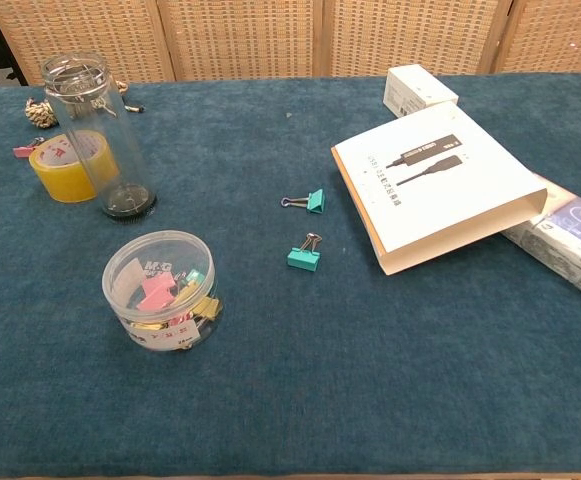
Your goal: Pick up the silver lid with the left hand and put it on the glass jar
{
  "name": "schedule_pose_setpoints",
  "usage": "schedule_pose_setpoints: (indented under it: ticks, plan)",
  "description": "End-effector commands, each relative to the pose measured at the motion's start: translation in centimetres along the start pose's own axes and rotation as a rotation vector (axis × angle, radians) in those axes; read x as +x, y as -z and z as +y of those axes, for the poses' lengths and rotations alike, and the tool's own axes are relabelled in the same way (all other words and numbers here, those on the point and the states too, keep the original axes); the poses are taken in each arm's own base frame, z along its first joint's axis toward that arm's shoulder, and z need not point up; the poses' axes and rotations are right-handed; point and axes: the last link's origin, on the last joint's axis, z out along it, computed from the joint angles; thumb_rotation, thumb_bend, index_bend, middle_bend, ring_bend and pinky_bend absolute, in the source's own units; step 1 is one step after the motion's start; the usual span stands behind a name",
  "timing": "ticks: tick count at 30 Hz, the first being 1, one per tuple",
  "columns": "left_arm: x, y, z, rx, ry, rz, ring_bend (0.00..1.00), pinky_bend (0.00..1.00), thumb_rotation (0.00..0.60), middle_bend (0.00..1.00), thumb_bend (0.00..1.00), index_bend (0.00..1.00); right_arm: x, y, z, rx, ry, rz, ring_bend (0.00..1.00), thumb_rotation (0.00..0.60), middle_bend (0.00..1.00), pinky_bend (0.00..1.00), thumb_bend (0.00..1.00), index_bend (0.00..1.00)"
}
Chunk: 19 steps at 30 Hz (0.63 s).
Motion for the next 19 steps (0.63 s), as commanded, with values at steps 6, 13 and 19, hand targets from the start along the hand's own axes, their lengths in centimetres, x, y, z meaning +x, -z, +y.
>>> schedule_pose_setpoints:
  ticks: [6,13,19]
  plan:
    - [-2.4,9.8,-4.3,0.133,-0.041,0.036,0.0,0.0,0.6,0.0,0.07,0.0,-0.1,0.0,0.0,0.001,0.021,0.015,0.0,0.6,0.0,0.0,0.0,0.02]
    - [-3.8,13.5,-6.2,0.223,-0.008,0.005,0.0,0.0,0.6,0.0,0.07,0.0,0.0,0.1,0.0,0.001,0.041,0.04,0.0,0.6,0.0,0.0,0.0,0.02]
    - [-3.8,13.9,-6.5,0.2,-0.039,0.024,0.0,0.0,0.6,0.0,0.07,0.0,0.0,0.2,-0.1,0.001,0.05,0.042,0.0,0.6,0.0,0.0,0.0,0.02]
